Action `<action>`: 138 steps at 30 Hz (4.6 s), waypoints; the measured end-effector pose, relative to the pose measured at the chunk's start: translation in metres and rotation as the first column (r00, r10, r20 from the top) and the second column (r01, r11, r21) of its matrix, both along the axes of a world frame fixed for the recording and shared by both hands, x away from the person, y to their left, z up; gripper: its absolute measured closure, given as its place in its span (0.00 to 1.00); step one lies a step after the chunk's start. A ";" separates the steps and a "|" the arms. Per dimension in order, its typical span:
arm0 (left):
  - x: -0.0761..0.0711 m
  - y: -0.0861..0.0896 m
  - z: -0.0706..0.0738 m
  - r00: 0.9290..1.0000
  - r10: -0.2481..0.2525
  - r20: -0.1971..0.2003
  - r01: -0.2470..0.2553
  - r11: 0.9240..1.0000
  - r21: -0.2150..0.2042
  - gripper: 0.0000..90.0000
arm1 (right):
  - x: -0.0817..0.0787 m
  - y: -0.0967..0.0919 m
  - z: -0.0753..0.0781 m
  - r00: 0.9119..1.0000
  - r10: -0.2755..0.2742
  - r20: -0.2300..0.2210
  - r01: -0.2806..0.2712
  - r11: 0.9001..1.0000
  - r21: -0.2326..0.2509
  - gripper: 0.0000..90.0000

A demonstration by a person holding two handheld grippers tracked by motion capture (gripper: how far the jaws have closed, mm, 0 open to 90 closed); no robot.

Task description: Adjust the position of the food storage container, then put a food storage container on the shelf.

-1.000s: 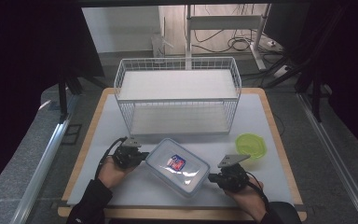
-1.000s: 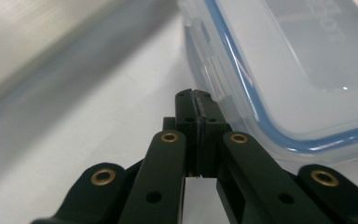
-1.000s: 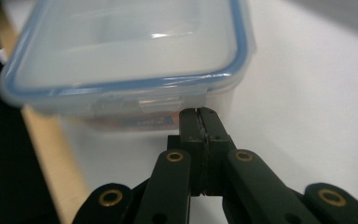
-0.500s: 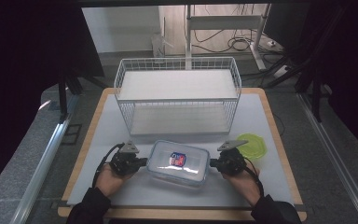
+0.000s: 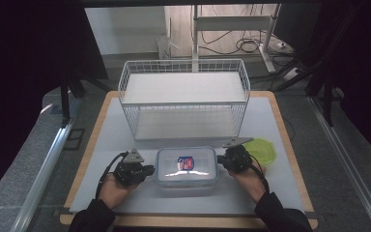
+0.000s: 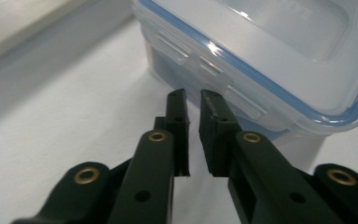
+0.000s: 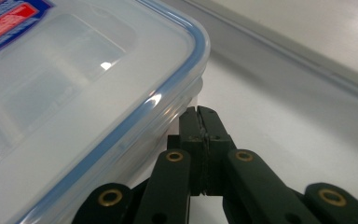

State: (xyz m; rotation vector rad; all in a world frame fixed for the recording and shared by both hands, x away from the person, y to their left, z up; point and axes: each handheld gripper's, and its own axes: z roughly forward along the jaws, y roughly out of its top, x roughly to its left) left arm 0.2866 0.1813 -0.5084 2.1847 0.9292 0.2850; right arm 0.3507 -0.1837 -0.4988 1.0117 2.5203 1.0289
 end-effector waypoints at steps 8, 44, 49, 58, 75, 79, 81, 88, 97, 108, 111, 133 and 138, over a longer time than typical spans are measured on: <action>-0.011 0.015 -0.001 0.996 0.060 0.068 -0.063 0.997 0.042 0.68 | -0.023 -0.022 0.010 0.999 0.005 0.032 -0.005 1.000 0.001 0.88; -0.005 0.014 0.011 0.998 0.023 0.063 -0.017 0.996 -0.093 0.04 | -0.031 -0.020 0.029 0.997 0.064 0.051 -0.069 0.993 0.098 0.10; 0.006 0.000 0.009 0.999 -0.033 0.006 0.034 0.993 -0.112 0.00 | -0.028 -0.007 0.027 0.993 0.117 -0.008 -0.115 0.988 0.103 0.03; 0.025 -0.011 0.001 0.989 -0.099 -0.110 0.074 0.975 -0.208 0.00 | -0.011 0.006 0.014 0.976 0.154 -0.156 -0.130 0.980 0.154 0.04; 0.028 -0.019 -0.003 0.959 -0.153 -0.241 0.089 0.962 -0.257 0.02 | -0.003 0.010 0.004 0.937 0.155 -0.314 -0.083 0.969 0.231 0.08; 0.014 -0.020 0.001 0.968 -0.138 -0.209 0.088 0.969 -0.230 0.10 | -0.013 0.007 0.008 0.946 0.152 -0.287 -0.090 0.972 0.218 0.14; 0.009 -0.017 0.002 0.972 -0.128 -0.196 0.078 0.967 -0.244 0.16 | -0.019 0.005 0.010 0.951 0.147 -0.273 -0.089 0.973 0.215 0.19; -0.002 0.001 0.002 0.980 -0.091 -0.179 0.021 0.933 -0.359 0.41 | -0.034 -0.005 0.015 0.959 0.128 -0.251 -0.066 0.968 0.242 0.37; -0.011 0.001 0.004 0.986 -0.047 -0.158 -0.015 0.929 -0.370 0.47 | -0.031 -0.018 0.015 0.951 0.110 -0.289 0.002 0.933 0.361 0.53; -0.006 -0.001 0.008 0.987 0.007 -0.158 -0.068 0.922 -0.382 0.51 | -0.030 -0.020 0.015 0.948 0.063 -0.312 0.069 0.916 0.395 0.59; -0.006 -0.001 0.009 0.989 0.015 -0.149 -0.070 0.925 -0.375 0.52 | -0.031 -0.019 0.017 0.955 0.052 -0.293 0.068 0.920 0.387 0.59; 0.015 -0.002 0.059 0.999 0.016 -0.039 -0.029 0.939 -0.344 0.53 | -0.017 -0.019 0.053 0.984 0.037 -0.175 0.044 0.897 0.439 0.59; 0.025 0.000 0.083 1.000 0.016 -0.013 -0.019 0.936 -0.352 0.53 | -0.008 -0.018 0.079 0.991 0.032 -0.133 0.031 0.895 0.445 0.59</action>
